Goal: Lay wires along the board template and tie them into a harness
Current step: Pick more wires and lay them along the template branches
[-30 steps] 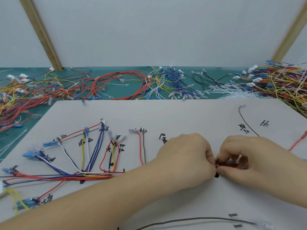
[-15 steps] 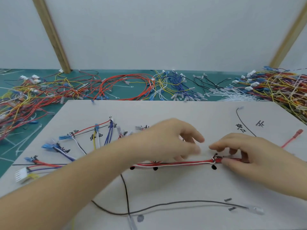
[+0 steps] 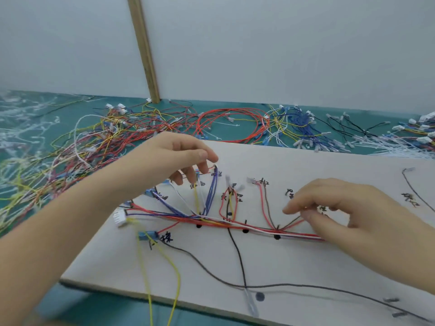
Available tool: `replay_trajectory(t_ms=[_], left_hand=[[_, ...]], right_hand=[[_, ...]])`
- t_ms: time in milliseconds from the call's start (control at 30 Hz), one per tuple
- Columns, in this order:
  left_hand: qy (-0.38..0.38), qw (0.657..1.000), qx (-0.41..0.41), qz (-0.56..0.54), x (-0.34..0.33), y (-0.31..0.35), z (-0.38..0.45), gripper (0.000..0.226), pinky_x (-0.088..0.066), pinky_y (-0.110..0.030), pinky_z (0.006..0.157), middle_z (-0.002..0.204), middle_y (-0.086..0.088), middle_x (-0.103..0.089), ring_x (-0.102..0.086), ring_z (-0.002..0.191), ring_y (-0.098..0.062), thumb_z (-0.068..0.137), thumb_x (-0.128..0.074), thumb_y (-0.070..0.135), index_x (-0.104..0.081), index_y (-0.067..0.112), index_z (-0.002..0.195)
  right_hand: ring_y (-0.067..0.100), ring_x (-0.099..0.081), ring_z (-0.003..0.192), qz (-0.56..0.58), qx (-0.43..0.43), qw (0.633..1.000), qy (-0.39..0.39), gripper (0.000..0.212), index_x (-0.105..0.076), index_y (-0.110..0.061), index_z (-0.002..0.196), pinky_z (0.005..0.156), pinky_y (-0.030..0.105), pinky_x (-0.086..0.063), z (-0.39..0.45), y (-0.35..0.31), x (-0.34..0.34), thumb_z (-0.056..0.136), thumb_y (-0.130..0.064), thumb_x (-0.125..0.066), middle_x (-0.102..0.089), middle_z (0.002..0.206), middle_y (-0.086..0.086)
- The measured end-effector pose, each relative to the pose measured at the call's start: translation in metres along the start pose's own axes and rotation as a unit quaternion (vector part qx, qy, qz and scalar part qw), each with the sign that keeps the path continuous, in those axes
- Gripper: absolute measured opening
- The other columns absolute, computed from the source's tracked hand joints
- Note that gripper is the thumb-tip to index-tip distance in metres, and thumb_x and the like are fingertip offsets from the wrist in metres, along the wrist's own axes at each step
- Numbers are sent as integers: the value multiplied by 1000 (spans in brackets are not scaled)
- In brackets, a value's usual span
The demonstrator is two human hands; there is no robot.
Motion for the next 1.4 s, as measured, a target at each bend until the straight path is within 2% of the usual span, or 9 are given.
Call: replay_trajectory(t_ms=[233, 433, 667, 800, 867, 933, 1000, 1233, 1400], left_hand=[[186, 980, -64, -5, 20, -31, 12, 31, -37, -18, 46, 57, 10, -58, -50, 49, -4, 93, -42, 4, -64, 20, 78], [290, 950, -115, 18, 23, -51, 17, 24, -37, -15, 49, 58, 1, -53, -46, 47, -3, 92, -41, 8, -60, 18, 81], [288, 939, -149, 117, 16, -51, 15, 28, -41, -29, 57, 55, 1, -51, -49, 50, -6, 85, -36, 19, -62, 12, 92], [273, 928, -170, 189, 13, -52, 14, 31, -44, -41, 57, 57, -18, -56, -52, 57, -33, 84, -37, 19, -65, 10, 93], [256, 925, -174, 220, 11, -52, 14, 32, -43, -39, 57, 55, -14, -55, -50, 55, -27, 83, -37, 19, -66, 10, 95], [239, 925, -174, 238, 10, -53, 15, 32, -38, -34, 54, 52, -4, -49, -43, 50, -12, 83, -37, 19, -66, 12, 95], [232, 925, -177, 244, 9, -54, 16, 31, -33, -31, 54, 53, 0, -47, -40, 51, -4, 82, -37, 18, -66, 12, 94], [220, 920, -198, 257, 6, -55, 16, 31, -28, -27, 56, 57, 13, -43, -42, 56, -1, 82, -37, 15, -66, 10, 93], [213, 918, -205, 266, 5, -54, 15, 29, -24, -26, 54, 58, 16, -45, -45, 56, 1, 82, -39, 11, -66, 9, 91]], right_hand=[[3, -49, 68, -6, 92, 994, -64, 16, -68, -27, 86, 68, 18, -42, 58, -79, -61, 85, -29, -52, -59, 73, -13], [13, -54, 78, -32, 56, 987, -148, 19, -62, -24, 88, 65, 30, -45, 82, -97, -100, 81, -41, -62, -56, 76, -8], [24, -56, 87, -39, 56, 989, -134, 25, -43, -22, 100, 72, 35, -49, 74, -94, -112, 79, -14, -54, -59, 86, 0], [17, -61, 74, 87, -34, 970, -222, 17, -43, -24, 94, 64, 26, -49, 76, -86, -97, 85, -10, -45, -53, 75, -8], [13, -63, 51, 210, -109, 938, -252, 17, -48, -24, 93, 50, 23, -52, 74, -75, -80, 90, -8, -44, -55, 73, -6], [8, -50, 35, 251, -142, 922, -258, 15, -52, -21, 93, 36, 17, -39, 71, -62, -62, 90, -6, -50, -53, 74, -1], [6, -38, 32, 263, -161, 914, -265, 13, -56, -17, 92, 33, 14, -29, 64, -48, -48, 88, -4, -54, -52, 67, -1], [6, -34, 29, 157, -160, 950, -217, 6, -66, -33, 77, 32, 11, -28, 23, -11, 6, 72, -33, -64, -67, 64, -3], [4, -42, 31, 94, -187, 960, -186, 21, -67, -45, 74, 35, 13, -36, -19, 4, 24, 75, -24, -68, -67, 65, -11]])
Point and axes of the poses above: each hand's wrist, its own z-axis towards the middle knuckle, its own x-axis out of the back of the hand, y = z × x, the point moved 2 cm from there along z, towards the middle knuckle
